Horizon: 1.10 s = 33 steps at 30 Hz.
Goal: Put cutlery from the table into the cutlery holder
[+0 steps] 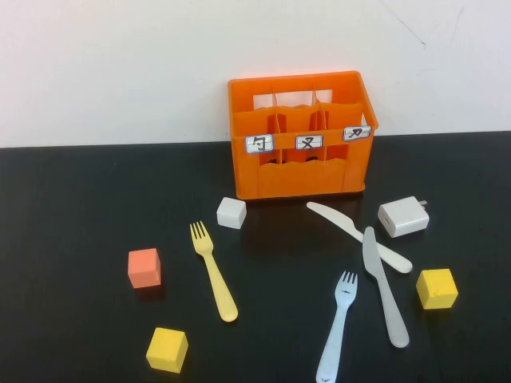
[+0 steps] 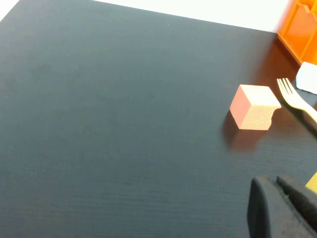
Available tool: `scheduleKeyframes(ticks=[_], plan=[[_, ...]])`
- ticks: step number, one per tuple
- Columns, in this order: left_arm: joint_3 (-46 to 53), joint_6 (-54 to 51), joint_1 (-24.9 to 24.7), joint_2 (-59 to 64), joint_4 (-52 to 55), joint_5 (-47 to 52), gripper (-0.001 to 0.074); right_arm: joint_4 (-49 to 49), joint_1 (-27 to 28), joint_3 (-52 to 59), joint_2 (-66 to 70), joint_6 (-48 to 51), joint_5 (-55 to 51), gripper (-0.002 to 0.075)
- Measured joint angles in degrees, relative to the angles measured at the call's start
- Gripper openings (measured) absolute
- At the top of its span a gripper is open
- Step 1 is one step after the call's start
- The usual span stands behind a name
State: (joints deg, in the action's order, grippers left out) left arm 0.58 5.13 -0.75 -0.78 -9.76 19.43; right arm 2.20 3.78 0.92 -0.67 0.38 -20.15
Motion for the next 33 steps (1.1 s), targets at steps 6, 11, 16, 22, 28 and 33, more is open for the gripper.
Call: scheduleKeyframes(ticks=[6, 11, 16, 22, 28, 33], plan=[[0.0, 0.0, 0.0, 0.0, 0.0, 0.0, -0.0001, 0.0, 0.0, 0.0, 0.0, 0.0, 0.0, -0.0002], [0.0, 0.0, 0.0, 0.0, 0.0, 0.0, -0.0001, 0.0, 0.0, 0.0, 0.0, 0.0, 0.0, -0.0002], [0.0, 0.0, 0.0, 0.0, 0.0, 0.0, -0.0001, 0.0, 0.0, 0.0, 0.0, 0.0, 0.0, -0.0002], [0.0, 0.0, 0.0, 0.0, 0.0, 0.0, -0.0001, 2.2, 0.0, 0.0, 0.0, 0.0, 0.0, -0.0002], [0.0, 0.0, 0.0, 0.0, 0.0, 0.0, -0.0001, 2.5, 0.0, 0.0, 0.0, 0.0, 0.0, -0.0002], [0.0, 0.0, 0.0, 0.0, 0.0, 0.0, -0.0001, 2.5, 0.0, 0.0, 0.0, 0.0, 0.0, -0.0002]])
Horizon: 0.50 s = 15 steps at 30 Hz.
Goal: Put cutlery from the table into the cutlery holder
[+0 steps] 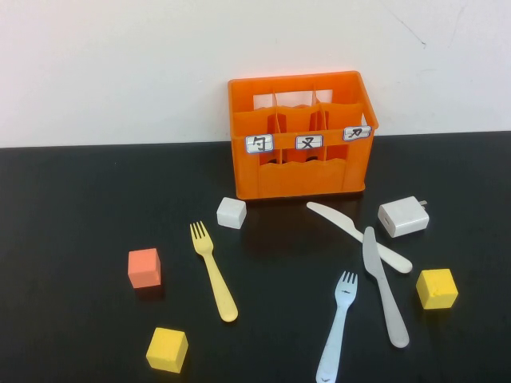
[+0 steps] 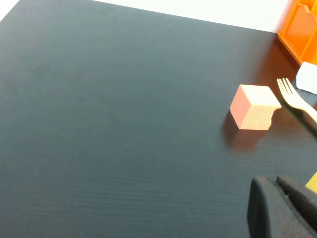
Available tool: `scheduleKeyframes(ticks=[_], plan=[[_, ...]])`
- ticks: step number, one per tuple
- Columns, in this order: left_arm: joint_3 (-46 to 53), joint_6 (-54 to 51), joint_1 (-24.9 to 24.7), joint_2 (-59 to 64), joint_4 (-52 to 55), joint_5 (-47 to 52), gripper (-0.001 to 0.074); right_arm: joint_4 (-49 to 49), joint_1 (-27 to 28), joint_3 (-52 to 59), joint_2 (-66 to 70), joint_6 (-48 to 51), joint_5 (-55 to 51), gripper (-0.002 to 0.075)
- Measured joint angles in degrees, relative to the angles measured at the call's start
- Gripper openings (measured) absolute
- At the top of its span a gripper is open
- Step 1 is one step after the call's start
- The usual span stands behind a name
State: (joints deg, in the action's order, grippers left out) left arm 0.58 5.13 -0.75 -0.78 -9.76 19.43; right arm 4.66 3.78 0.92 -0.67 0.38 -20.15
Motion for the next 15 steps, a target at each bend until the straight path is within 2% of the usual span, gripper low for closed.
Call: scheduleKeyframes(ticks=[11, 15], plan=[[0.0, -0.3, 0.0, 0.0, 0.0, 0.0, -0.0001, 0.0, 0.0, 0.0, 0.0, 0.0, 0.0, -0.0002], [0.5, -0.5, 0.0, 0.0, 0.0, -3.6, -0.0001, 0.1, 0.0, 0.0, 0.0, 0.0, 0.0, -0.0002]])
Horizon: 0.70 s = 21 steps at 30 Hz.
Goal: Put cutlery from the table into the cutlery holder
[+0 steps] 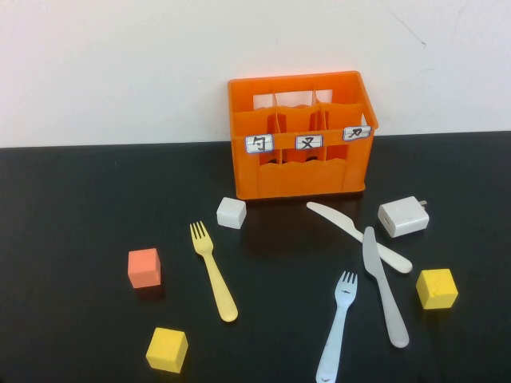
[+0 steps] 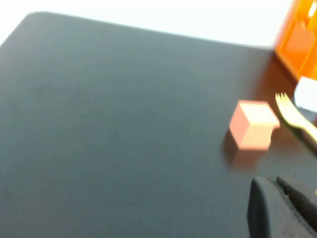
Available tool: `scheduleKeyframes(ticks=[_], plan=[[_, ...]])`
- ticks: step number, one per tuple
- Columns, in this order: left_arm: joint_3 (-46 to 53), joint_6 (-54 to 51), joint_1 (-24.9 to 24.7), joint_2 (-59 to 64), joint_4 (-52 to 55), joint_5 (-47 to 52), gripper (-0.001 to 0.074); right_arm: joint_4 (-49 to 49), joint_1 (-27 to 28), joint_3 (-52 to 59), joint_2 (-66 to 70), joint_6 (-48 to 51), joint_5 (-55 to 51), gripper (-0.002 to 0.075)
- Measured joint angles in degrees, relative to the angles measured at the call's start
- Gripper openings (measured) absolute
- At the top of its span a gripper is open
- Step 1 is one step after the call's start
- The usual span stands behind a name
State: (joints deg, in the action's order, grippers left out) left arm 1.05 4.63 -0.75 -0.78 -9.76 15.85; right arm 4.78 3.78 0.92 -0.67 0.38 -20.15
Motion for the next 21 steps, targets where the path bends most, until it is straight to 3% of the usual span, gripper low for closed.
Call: scheduleKeyframes(ticks=[8, 13, 21], plan=[[0.1, -0.1, 0.0, 0.0, 0.0, -14.8, -0.0001, 0.3, 0.0, 0.4, 0.0, 0.0, 2.5, -0.0002], [0.1, -0.1, 0.0, 0.0, 0.0, -23.6, -0.0001, 0.4, 0.0, 0.6, 0.0, 0.0, 12.1, -0.0002], [0.1, -0.1, 0.0, 0.0, 0.0, -29.1, -0.0001, 0.6, 0.0, 0.6, 0.0, 0.0, 28.5, -0.0002]])
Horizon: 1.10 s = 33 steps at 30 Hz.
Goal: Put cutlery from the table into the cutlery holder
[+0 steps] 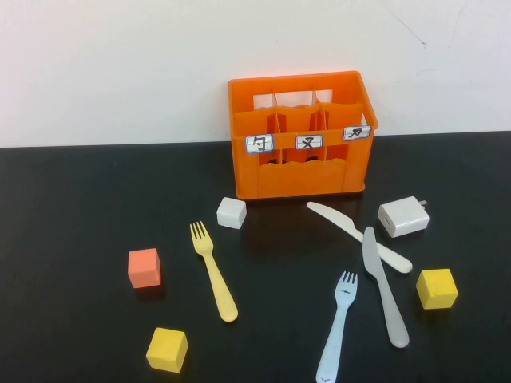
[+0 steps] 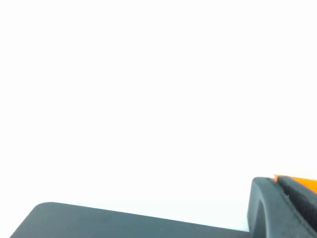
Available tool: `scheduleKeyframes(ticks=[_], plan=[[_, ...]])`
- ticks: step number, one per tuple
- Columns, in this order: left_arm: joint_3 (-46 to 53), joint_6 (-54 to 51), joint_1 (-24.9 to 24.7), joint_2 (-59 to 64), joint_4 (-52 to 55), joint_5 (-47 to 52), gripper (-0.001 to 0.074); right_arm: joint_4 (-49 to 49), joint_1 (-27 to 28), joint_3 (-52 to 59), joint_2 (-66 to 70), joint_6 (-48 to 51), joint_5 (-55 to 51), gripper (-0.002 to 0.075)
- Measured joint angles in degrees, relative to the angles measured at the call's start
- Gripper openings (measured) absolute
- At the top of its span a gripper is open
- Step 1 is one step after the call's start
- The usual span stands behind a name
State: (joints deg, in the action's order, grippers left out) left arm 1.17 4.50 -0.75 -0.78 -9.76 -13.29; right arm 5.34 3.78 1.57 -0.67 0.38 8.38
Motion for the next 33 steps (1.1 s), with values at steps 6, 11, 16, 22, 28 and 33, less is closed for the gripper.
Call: scheduleKeyframes(ticks=[6, 11, 16, 22, 28, 33], plan=[[0.0, 1.5, 0.0, 0.0, 0.0, -0.4, -0.0001, 0.0, 0.0, 0.0, 0.0, -1.2, 4.7, -0.0002], [0.0, 5.6, 0.0, 0.0, -0.6, -0.4, -0.0001, 0.0, 0.0, 0.0, 0.0, -2.2, 5.0, -0.0002], [0.0, 15.8, 0.0, 0.0, -1.7, -0.6, -0.0001, 0.0, 0.0, 0.0, 0.0, -2.4, 7.8, -0.0002], [-1.1, 17.5, 0.0, 0.0, -0.1, 2.0, -0.0001, 0.4, 0.0, -2.2, 0.0, -2.4, 4.3, -0.0002], [-10.1, 17.6, 0.0, 0.0, 4.0, 8.9, -0.0001, 2.1, 0.0, -10.2, 0.0, -2.1, -7.6, -0.0002], [-17.8, 17.1, 0.0, 3.6, 6.9, 15.5, -0.0001, 2.8, 0.0, -14.4, 0.3, -2.1, -13.8, -0.0002]])
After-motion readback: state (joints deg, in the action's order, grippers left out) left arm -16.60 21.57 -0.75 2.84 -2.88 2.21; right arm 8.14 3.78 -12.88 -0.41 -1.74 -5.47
